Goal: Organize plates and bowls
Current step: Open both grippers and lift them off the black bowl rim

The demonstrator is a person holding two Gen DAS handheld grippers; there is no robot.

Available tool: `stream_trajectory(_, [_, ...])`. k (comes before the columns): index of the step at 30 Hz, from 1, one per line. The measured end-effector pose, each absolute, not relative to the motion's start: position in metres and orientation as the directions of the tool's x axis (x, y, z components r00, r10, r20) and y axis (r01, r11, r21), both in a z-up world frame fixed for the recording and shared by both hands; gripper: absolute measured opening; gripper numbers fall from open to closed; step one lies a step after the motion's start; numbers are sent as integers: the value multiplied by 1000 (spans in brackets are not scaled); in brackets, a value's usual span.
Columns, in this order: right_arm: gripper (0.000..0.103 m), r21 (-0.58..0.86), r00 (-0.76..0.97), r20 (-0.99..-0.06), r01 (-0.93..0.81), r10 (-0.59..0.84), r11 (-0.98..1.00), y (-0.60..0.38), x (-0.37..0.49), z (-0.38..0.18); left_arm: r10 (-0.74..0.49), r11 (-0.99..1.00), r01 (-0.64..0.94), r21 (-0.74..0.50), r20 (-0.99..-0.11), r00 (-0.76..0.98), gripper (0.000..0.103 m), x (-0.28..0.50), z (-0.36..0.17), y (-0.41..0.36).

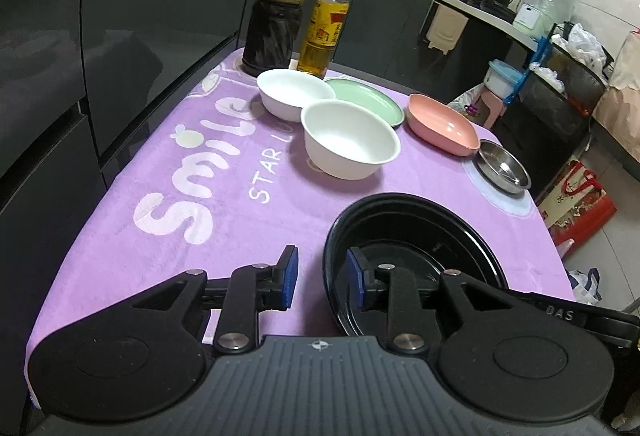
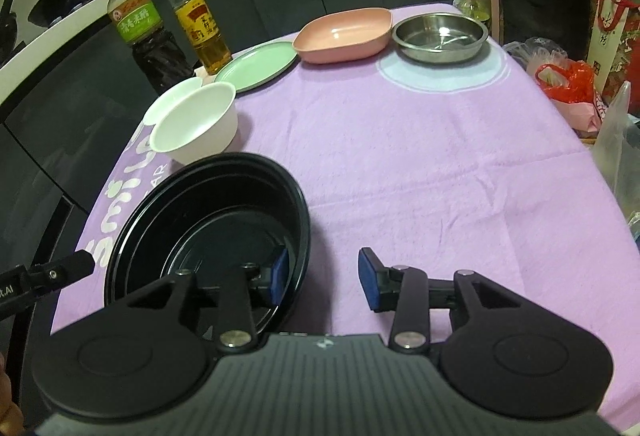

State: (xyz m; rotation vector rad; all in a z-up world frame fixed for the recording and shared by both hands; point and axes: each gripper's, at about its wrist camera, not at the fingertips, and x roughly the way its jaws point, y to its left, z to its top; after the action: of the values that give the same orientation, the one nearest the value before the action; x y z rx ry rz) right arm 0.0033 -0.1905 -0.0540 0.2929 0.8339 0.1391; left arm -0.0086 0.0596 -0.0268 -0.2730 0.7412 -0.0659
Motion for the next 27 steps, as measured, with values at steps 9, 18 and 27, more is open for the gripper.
stream_trajectory(9, [41, 292, 682, -700, 5, 210, 956, -196, 21, -47, -136, 961, -63, -269, -659, 740, 25, 13, -26, 64])
stream_trajectory(18, [42, 258, 692, -693, -25, 203, 966, -190, 46, -39, -122, 960, -80, -268, -659, 743, 25, 46, -22, 63])
stream_trajectory(27, [42, 244, 679, -704, -47, 210, 969, -184, 80, -32, -104, 957, -112, -267, -678, 727, 25, 86, -25, 62])
